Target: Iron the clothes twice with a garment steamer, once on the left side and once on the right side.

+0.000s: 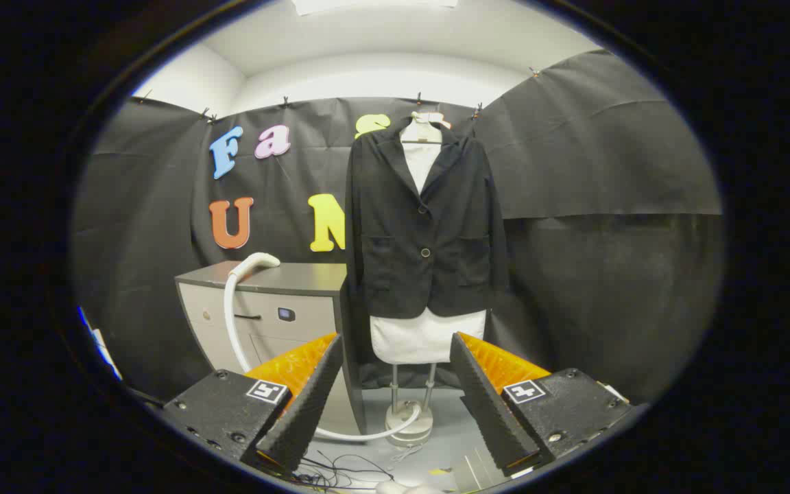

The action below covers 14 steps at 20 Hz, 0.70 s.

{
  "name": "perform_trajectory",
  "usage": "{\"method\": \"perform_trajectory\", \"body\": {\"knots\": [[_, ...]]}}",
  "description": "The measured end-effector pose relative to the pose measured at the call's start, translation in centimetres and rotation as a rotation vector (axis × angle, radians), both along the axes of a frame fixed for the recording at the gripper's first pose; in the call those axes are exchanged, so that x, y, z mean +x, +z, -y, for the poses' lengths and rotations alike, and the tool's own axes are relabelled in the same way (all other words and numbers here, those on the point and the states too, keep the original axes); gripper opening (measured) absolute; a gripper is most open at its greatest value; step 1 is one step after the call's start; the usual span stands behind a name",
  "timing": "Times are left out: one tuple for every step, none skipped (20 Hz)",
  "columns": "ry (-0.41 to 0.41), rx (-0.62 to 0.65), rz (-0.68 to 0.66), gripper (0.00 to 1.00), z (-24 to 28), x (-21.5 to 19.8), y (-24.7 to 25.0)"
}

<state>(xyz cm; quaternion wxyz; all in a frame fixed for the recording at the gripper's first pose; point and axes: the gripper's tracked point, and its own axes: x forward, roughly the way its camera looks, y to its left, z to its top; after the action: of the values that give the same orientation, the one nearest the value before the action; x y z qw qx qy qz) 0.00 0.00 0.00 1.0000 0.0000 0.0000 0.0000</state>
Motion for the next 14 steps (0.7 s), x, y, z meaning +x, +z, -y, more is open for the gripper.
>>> {"method": "perform_trajectory", "body": {"knots": [[-0.003, 0.002, 0.0, 1.0, -0.1, -0.1, 0.2], [-0.006, 0.004, -0.004, 1.0, -0.2, -0.1, 0.0], [-0.007, 0.006, -0.004, 1.0, -0.4, -0.1, 0.1], [-0.01, 0.003, -0.003, 1.0, -0.5, -0.1, 0.2], [-0.012, -0.001, -0.005, 1.0, -0.6, -0.1, 0.3], [-0.014, -0.002, -0.008, 1.0, -0.7, 0.0, 0.3], [-0.017, 0.001, -0.011, 1.0, -0.7, 0.1, 0.4], [-0.018, 0.006, -0.019, 1.0, -0.9, 0.0, 0.4], [-0.02, 0.011, -0.025, 1.0, -1.0, 0.0, 0.4], [-0.021, 0.017, -0.028, 1.0, -1.2, 0.1, 0.6], [-0.024, 0.022, -0.03, 1.0, -1.3, 0.3, 0.8], [-0.028, 0.023, -0.037, 1.0, -1.4, 0.5, 0.8], [-0.032, 0.023, -0.042, 1.0, -1.5, 0.8, 1.0], [-0.03, 0.023, -0.047, 1.0, -1.8, 1.0, 1.4]]}}
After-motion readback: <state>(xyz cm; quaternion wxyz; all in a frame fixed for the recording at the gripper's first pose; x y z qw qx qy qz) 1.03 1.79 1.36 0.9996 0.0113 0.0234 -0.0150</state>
